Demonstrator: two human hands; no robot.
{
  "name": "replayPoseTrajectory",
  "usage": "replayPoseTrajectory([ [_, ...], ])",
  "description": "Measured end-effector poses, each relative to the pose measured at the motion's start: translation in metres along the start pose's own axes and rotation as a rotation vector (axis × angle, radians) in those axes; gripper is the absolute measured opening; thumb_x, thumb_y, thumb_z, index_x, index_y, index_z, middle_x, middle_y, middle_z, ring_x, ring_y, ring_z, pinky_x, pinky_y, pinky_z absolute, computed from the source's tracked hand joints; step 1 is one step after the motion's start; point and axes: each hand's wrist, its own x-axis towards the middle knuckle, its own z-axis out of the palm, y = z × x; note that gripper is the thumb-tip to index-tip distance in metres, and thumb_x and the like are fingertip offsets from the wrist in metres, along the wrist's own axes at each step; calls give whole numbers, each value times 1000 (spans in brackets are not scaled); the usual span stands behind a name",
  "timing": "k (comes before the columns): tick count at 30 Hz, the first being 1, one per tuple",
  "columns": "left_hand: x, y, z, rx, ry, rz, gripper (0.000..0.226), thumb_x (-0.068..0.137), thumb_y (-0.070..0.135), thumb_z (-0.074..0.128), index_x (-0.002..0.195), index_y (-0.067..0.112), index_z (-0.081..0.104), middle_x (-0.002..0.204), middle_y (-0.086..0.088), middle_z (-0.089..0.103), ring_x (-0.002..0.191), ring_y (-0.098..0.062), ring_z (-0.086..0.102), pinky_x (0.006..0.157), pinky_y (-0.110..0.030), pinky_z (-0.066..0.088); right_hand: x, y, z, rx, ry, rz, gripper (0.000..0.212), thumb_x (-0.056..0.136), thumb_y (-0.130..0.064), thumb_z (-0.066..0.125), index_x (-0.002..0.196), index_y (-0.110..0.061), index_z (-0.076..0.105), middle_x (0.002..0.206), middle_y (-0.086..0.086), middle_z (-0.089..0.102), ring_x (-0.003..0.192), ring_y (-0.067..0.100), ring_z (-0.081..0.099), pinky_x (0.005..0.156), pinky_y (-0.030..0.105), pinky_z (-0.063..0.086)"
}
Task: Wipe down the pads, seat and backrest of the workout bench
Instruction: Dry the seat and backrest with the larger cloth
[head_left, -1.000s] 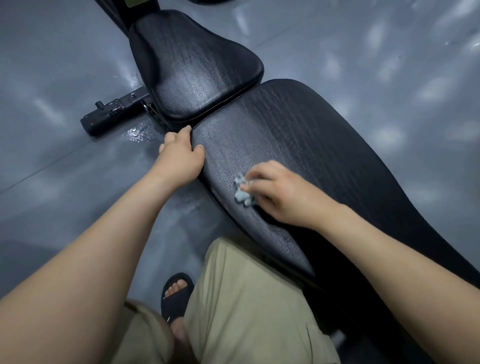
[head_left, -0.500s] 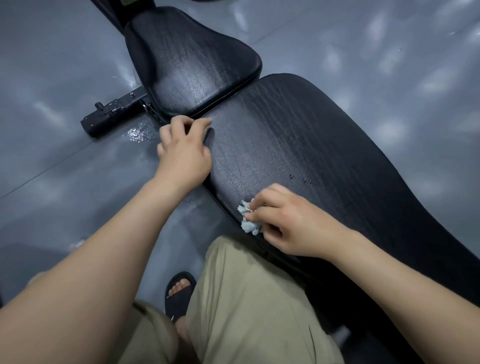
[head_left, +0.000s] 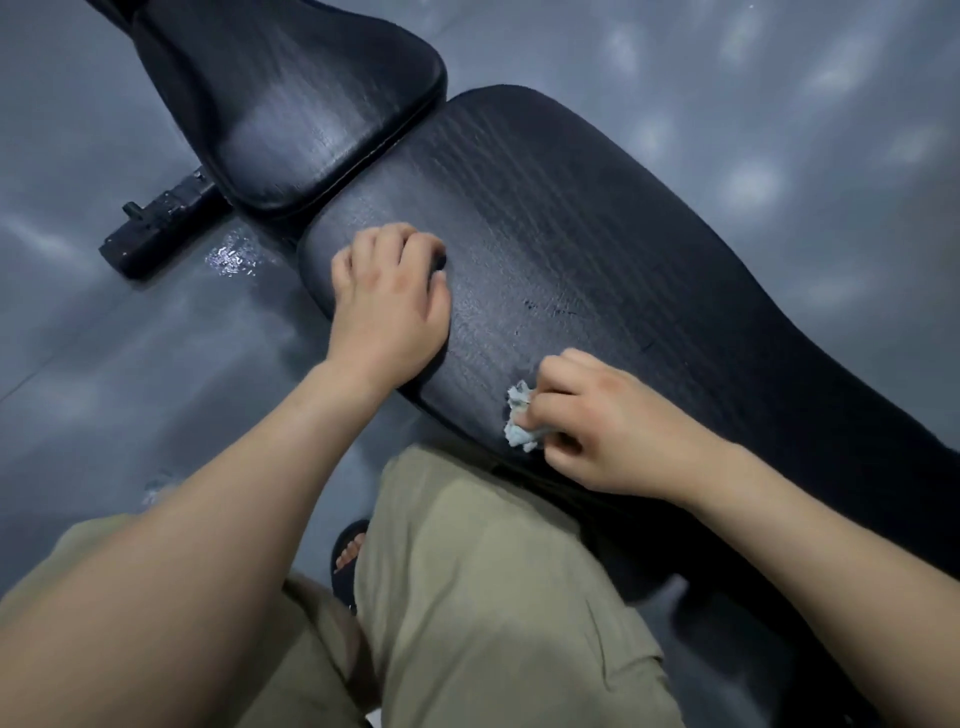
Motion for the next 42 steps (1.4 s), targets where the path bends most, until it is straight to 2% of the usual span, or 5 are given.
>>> replayPoseTrajectory([
  [15,1,5,8,69,34,-40,26,87,31,49,107,25,64,117,1,59,117,-27,48,99,-44,32,-20,-11,11,-6,24,34,8,84,-17,64,89,-14,68,91,3,48,81,23,44,66,35,42],
  [22,0,5,8,79,43,-30,25,87,32,49,107,25,64,117,0,60,116,-28,48,99,-45,33,33,-34,26,-20,47,12,26,98,-30,50,108,-19,71,97,4,50,89,23,45,66,33,35],
  [31,1,3,9,75,55,-30,24,87,31,51,106,25,65,116,0,60,115,-28,48,99,-44,32,-21,-4,8,30,-31,-20,11,87,-22,68,96,-19,72,94,2,53,86,21,50,65,33,45],
  [36,0,5,9,87,52,-27,24,87,31,52,107,25,65,115,0,59,115,-29,47,99,-45,32,27,24,2,15,131,-70,15,94,-20,64,99,-15,77,95,8,60,84,27,55,68,35,48],
  [42,0,7,8,94,50,-27,25,87,31,52,108,25,64,116,-1,59,116,-30,48,99,-44,32,48,38,5,-54,317,106,24,91,-10,61,109,-11,76,107,7,69,92,32,58,79,43,53],
])
